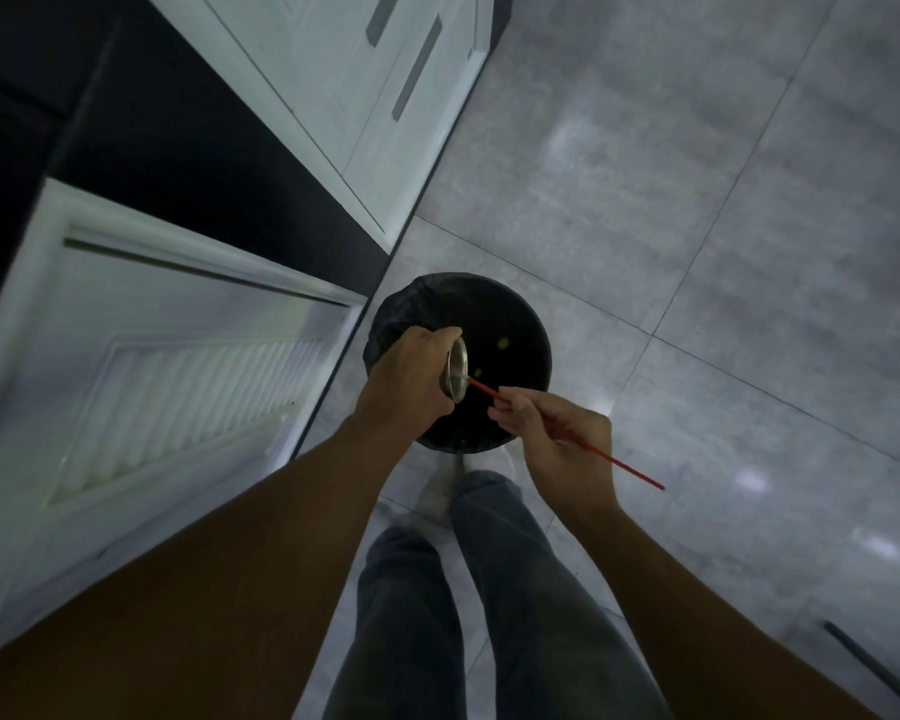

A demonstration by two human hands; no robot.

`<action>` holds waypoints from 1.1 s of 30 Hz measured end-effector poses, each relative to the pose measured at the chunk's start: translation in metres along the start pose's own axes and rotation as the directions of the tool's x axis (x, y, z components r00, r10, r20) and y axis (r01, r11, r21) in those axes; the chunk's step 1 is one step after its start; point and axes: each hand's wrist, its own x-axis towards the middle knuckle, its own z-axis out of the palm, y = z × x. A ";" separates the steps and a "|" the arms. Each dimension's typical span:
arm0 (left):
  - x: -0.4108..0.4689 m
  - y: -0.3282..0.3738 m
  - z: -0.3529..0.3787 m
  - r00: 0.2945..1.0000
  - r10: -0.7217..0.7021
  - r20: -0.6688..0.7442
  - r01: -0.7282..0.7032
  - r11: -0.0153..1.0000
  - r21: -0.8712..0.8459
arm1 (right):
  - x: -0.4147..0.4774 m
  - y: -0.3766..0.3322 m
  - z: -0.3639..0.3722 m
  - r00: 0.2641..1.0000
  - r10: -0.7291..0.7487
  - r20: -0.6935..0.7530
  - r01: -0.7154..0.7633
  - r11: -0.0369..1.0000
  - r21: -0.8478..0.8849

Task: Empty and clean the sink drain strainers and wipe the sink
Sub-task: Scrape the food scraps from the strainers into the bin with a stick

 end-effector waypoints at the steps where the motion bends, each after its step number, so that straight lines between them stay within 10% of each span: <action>1: 0.000 0.000 0.001 1.000 0.002 0.012 -0.002 1.000 -0.010 | 0.000 -0.001 0.003 0.999 0.021 0.037 -0.022 0.999 0.030; 17: -0.021 -0.009 -0.015 0.999 -0.040 0.025 0.044 0.986 -0.160 | -0.009 -0.006 -0.006 0.980 -0.096 -0.172 0.072 0.987 -0.141; 33: -0.178 0.029 -0.156 0.886 -0.118 -0.447 0.000 0.967 -0.255 | -0.068 -0.189 0.003 0.918 -0.355 0.176 0.395 0.857 -0.331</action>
